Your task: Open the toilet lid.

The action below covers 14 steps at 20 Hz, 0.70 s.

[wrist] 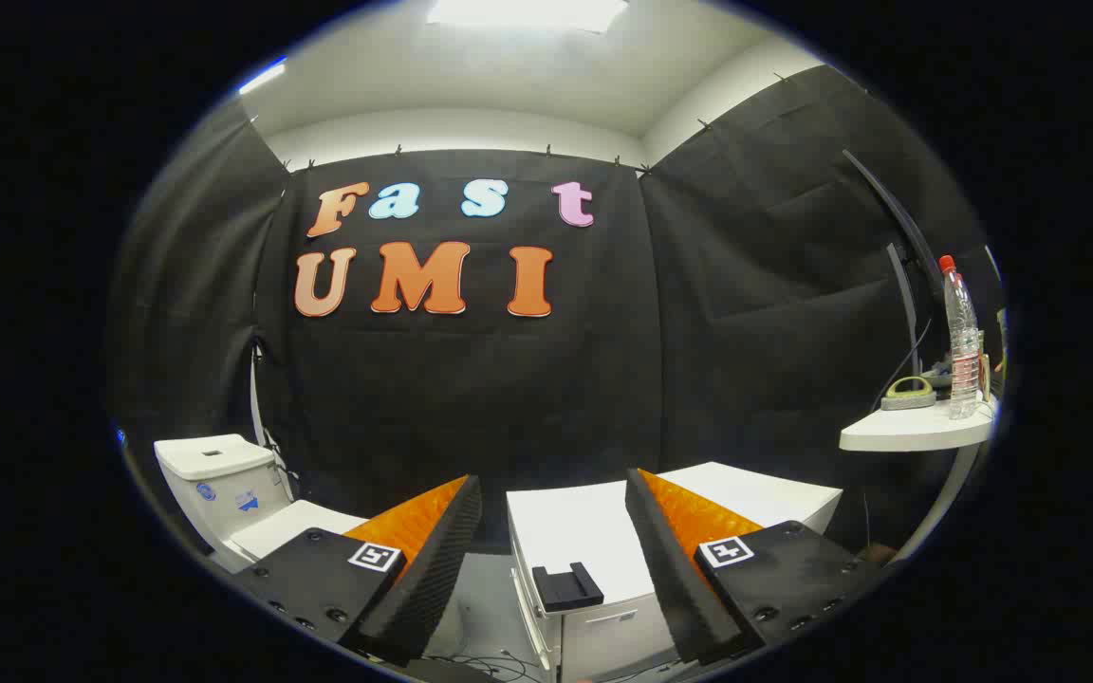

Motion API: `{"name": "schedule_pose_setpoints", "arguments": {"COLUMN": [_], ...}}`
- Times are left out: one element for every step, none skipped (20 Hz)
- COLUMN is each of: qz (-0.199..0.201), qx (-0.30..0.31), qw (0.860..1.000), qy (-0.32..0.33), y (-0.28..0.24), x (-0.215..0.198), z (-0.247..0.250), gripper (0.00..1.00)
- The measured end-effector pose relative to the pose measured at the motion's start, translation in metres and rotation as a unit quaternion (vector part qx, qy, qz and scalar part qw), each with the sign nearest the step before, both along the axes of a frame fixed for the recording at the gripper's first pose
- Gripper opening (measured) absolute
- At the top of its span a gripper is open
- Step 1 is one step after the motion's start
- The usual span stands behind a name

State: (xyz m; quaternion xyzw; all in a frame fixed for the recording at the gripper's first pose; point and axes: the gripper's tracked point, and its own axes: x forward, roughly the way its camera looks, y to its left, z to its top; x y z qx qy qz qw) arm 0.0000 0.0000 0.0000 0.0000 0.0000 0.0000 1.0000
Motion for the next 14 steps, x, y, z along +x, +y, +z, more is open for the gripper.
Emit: {"name": "schedule_pose_setpoints", "arguments": {"qz": [0.0,-0.001,-0.001,-0.002,-0.001,0.0,0.001,0.002,0.003,0.003,0.004,0.004,0.003,0.003], "qx": [0.001,0.002,0.003,0.002,0.002,0.002,0.002,0.003,0.003,0.004,0.004,0.004,0.005,0.005], "qw": [1.0,1.0,1.0,1.0,1.0,1.0,1.0,1.0,1.0,1.0,1.0,1.0,1.0,1.0], "qy": [0.002,0.002,0.002,0.002,0.002,0.002,0.003,0.003,0.004,0.005,0.005,0.006,0.006,0.005], "y": [0.0001,0.0,-0.0009,-0.0007,-0.0003,0.0004,0.0012,0.002,0.0024,0.0026,0.0034,0.0032,0.0031,0.003], "x": [0.0004,0.0005,0.0002,-0.0001,0.0002,-0.0001,-0.0004,-0.0001,0.0005,-0.0001,0.001,0.0005,0.0001,0.0003], "z": [-0.0002,-0.0011,-0.0002,-0.0005,0.0,-0.0007,-0.0007,-0.0013,-0.0008,-0.0019,-0.0012,-0.0016,-0.0015,-0.0014], "gripper": [0.98,0.98,0.98,0.98,0.98,0.98,0.98,0.98,0.98,0.98,0.98,0.98,0.98,0.98]}}
